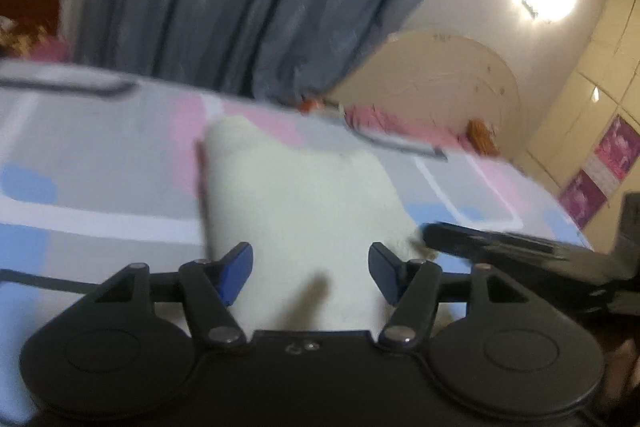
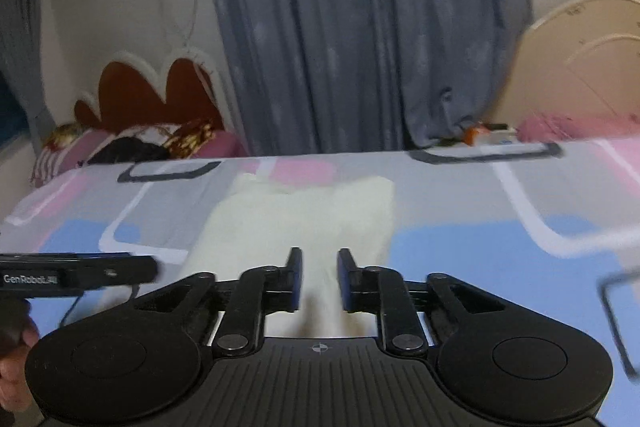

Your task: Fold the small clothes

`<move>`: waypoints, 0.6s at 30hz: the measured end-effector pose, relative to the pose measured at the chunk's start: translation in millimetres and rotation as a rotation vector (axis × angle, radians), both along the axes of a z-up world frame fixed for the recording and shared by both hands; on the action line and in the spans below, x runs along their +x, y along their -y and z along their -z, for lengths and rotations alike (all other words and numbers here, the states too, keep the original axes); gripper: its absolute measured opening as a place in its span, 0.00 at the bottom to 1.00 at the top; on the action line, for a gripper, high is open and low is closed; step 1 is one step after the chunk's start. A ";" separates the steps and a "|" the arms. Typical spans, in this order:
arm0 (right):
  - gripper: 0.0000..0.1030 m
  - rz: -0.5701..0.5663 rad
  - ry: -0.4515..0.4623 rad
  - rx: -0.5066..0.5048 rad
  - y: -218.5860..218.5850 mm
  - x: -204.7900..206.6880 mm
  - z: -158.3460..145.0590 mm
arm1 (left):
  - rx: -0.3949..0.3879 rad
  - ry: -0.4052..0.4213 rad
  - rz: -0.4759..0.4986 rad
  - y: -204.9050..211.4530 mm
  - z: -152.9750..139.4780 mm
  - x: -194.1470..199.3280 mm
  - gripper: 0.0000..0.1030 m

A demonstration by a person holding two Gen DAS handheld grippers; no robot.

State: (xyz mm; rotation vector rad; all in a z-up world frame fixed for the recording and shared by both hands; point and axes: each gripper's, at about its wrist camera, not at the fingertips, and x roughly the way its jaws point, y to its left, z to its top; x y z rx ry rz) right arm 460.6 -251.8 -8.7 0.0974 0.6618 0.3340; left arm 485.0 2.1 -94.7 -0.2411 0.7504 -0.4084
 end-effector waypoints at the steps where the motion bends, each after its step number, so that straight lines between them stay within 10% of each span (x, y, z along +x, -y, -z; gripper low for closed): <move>1: 0.14 -0.008 -0.028 -0.064 -6.7 10.4 13.9 | 0.067 -0.043 0.007 9.9 13.2 7.9 0.60; 5: 0.09 -0.017 -0.106 -0.123 -5.1 22.9 32.6 | 0.172 0.010 0.022 25.9 6.3 -3.2 0.61; 9: 0.09 -0.002 0.025 -0.010 4.6 -2.7 0.3 | 0.141 0.005 -0.009 24.1 10.3 -10.9 0.72; 12: 0.09 -0.036 -0.177 -0.085 -5.2 16.0 47.0 | 0.229 -0.064 -0.003 31.9 35.9 -4.7 0.83; 18: 0.09 -0.015 0.008 -0.066 -8.3 13.3 25.0 | 0.157 0.036 -0.061 20.7 -4.9 3.9 0.72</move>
